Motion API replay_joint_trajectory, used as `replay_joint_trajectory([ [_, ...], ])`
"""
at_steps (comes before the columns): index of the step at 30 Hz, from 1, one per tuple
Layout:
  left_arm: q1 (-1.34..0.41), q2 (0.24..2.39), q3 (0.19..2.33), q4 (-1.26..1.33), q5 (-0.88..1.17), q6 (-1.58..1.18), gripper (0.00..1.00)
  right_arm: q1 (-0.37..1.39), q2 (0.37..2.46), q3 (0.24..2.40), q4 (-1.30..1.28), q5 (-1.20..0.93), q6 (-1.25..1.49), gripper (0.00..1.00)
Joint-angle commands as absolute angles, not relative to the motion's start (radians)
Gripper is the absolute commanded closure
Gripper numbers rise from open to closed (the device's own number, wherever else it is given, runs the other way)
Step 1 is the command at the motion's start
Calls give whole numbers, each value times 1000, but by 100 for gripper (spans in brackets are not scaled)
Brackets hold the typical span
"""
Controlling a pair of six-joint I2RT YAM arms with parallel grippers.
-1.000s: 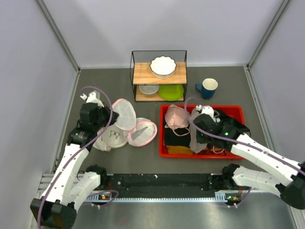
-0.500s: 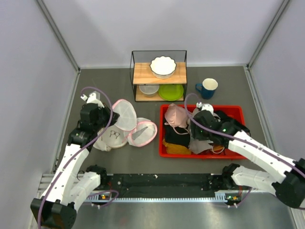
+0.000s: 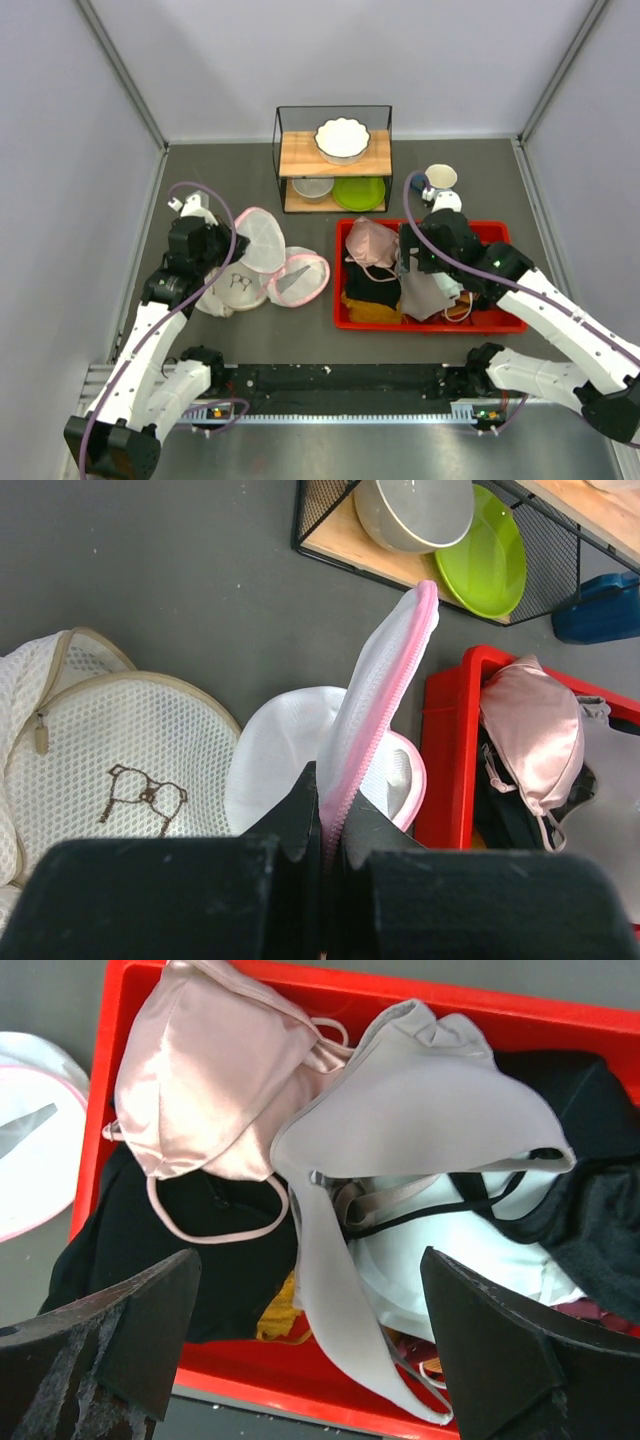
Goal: Unzip the laundry bag and remove the bra
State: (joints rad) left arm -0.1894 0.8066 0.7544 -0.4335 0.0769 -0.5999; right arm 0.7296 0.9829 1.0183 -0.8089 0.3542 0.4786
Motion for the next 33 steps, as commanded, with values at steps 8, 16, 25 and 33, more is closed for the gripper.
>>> replay_joint_trajectory([
  [8,-184,905,863,-319,12,-577,100,719,1034,1178,-810,511,442,6],
  [16,-183,1129,1035,-498,-37,-632,58,716,1037,1189,-796,505,422,4],
  [25,-178,904,1052,-610,-138,-551,9,568,1101,1276,-795,384,383,1],
  [33,-178,758,1032,-657,-101,-540,8,304,1135,1313,-792,198,460,1],
])
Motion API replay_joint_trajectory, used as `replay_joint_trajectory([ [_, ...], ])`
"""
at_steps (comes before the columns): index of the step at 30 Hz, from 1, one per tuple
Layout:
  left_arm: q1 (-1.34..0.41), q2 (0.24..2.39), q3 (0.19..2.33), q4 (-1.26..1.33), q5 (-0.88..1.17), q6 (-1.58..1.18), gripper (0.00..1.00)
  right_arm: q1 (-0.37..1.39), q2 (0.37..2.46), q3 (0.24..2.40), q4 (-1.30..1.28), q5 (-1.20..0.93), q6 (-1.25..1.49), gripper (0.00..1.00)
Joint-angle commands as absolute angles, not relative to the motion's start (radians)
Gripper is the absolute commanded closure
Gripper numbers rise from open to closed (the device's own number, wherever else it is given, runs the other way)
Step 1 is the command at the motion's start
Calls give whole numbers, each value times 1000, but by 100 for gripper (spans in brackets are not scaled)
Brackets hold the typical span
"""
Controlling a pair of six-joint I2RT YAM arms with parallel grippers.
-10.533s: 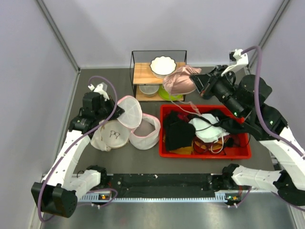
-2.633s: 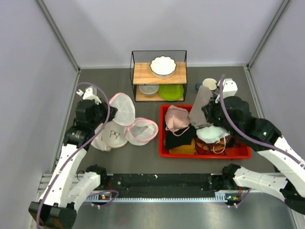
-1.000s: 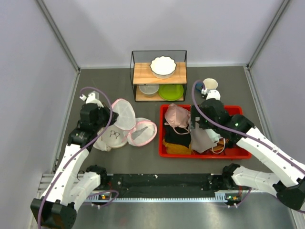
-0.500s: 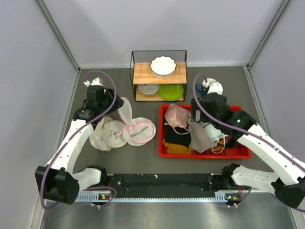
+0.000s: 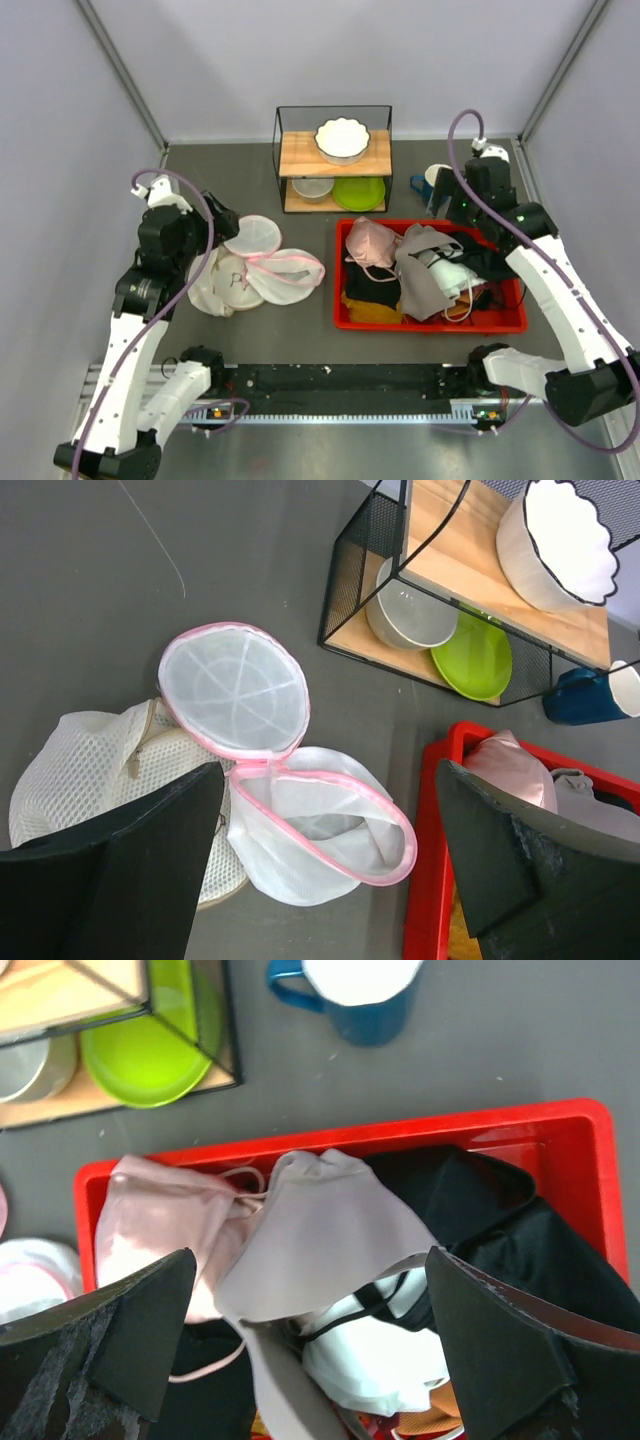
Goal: Unzip the laundry bag and remove the bra
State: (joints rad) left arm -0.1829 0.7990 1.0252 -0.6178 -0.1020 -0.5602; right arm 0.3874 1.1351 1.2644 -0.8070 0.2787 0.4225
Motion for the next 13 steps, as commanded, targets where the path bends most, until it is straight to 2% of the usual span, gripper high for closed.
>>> replay_joint_trajectory([
  [1,-178,738,1020,-658,-101,-541,8,292,1134,1315,-790,199,463,1],
  [8,-178,733,956,-612,-74,-624,8,284,1085,1301,-778,319,498,1],
  [13,-178,753,959,-595,-70,-615,8,282,1071,1293,-772,328,497,1],
])
